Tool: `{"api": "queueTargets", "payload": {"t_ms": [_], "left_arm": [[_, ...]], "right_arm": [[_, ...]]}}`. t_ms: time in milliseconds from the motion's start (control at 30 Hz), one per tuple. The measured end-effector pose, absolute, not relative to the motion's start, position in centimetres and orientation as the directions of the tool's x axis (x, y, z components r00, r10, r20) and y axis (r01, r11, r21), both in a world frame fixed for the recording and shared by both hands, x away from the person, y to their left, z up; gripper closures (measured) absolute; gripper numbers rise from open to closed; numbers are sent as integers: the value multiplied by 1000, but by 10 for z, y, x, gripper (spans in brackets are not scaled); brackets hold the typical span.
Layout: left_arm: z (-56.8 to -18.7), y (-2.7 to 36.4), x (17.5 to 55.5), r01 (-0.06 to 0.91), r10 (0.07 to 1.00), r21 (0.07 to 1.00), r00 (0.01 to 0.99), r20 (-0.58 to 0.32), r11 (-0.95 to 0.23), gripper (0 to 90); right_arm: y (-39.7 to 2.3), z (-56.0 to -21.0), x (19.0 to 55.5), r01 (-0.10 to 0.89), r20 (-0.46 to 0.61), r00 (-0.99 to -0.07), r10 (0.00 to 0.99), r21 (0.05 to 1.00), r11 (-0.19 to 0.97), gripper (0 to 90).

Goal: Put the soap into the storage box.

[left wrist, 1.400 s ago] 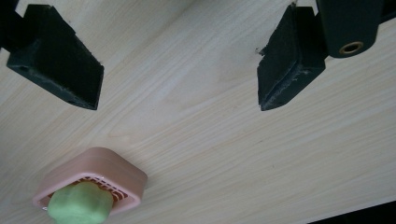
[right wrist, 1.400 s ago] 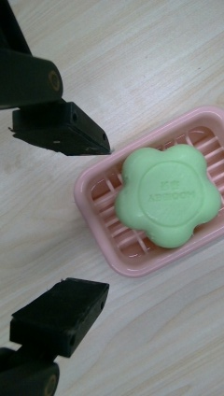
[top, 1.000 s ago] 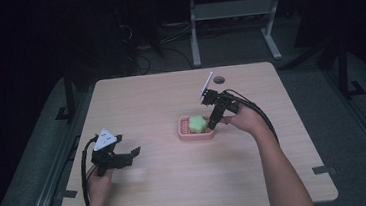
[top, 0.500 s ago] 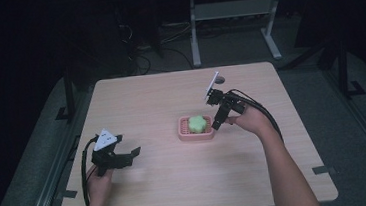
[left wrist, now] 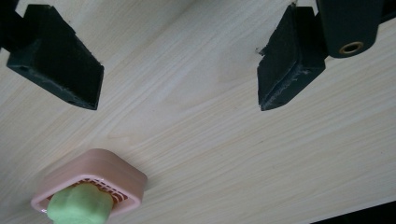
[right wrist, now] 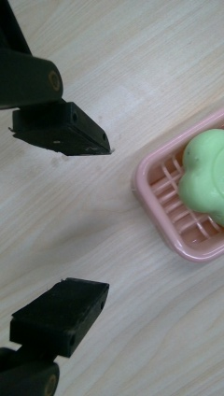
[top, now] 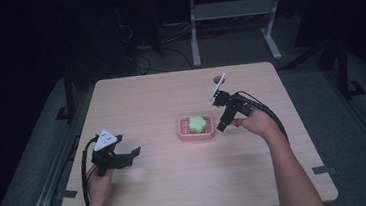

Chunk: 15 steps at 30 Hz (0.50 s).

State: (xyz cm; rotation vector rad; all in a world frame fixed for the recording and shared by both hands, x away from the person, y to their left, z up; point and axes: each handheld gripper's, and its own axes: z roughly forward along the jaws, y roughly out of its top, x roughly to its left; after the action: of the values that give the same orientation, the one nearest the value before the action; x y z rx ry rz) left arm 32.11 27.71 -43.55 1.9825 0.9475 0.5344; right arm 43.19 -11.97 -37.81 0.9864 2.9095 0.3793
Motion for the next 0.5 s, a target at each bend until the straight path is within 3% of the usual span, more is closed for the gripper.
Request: {"api": "queueTargets", "payload": {"t_ms": [500], "left_arm": [[-436,277,321,419,784,839,620,15,-347,144]], "right_arm": [[-137,-379,423,607,40,-783,620,263,750,272]]}}
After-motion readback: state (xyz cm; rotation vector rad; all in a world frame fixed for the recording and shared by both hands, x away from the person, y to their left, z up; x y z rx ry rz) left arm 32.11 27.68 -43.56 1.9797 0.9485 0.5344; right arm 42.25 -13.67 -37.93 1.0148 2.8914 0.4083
